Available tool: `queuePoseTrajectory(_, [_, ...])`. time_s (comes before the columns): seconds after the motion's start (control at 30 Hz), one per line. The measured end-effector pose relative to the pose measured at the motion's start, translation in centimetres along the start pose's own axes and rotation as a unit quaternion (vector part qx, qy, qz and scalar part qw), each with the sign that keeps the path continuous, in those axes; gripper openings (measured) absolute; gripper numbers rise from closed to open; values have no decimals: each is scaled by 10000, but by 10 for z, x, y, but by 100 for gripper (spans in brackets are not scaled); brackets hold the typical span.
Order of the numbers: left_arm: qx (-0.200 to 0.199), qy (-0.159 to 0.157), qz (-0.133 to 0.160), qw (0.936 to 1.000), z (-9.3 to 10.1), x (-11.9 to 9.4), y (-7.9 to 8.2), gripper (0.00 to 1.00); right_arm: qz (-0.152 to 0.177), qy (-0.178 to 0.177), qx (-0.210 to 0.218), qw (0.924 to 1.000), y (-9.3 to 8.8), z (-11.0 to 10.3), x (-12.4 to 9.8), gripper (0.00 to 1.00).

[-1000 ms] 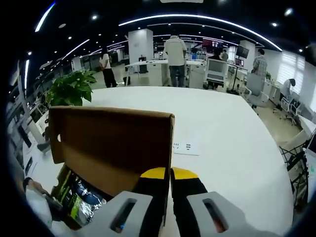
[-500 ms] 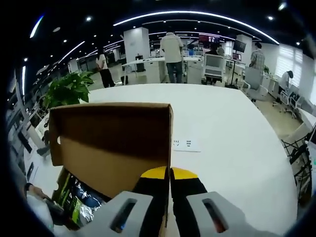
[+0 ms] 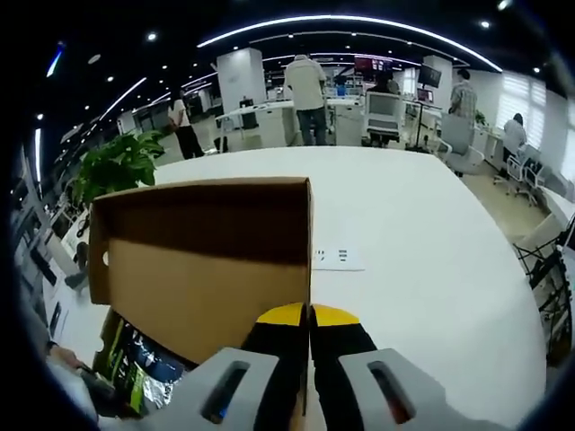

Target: Operate the shoe box by opening the lid, removing the specified soft item, and placing it in the target area until the item is outside and the box remains undamaged.

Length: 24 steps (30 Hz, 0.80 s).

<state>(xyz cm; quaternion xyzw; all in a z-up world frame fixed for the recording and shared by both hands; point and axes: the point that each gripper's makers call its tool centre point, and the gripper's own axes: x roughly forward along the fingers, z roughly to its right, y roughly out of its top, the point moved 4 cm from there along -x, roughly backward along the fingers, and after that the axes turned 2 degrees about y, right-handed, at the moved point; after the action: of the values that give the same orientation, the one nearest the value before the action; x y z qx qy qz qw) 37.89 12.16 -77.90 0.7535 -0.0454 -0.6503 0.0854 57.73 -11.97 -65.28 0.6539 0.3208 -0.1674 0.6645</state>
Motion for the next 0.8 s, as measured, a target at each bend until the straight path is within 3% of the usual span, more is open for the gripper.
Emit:
queuePoseTrajectory(0.2, [-6, 10, -3, 10000, 0, 0, 0, 1, -69, 22, -160, 9998, 0, 1, 4, 0])
queuePoseTrajectory(0.8, [-13, 8, 13, 10000, 0, 0, 1, 1, -498, 136, -98, 9986, -9, 5, 19, 0])
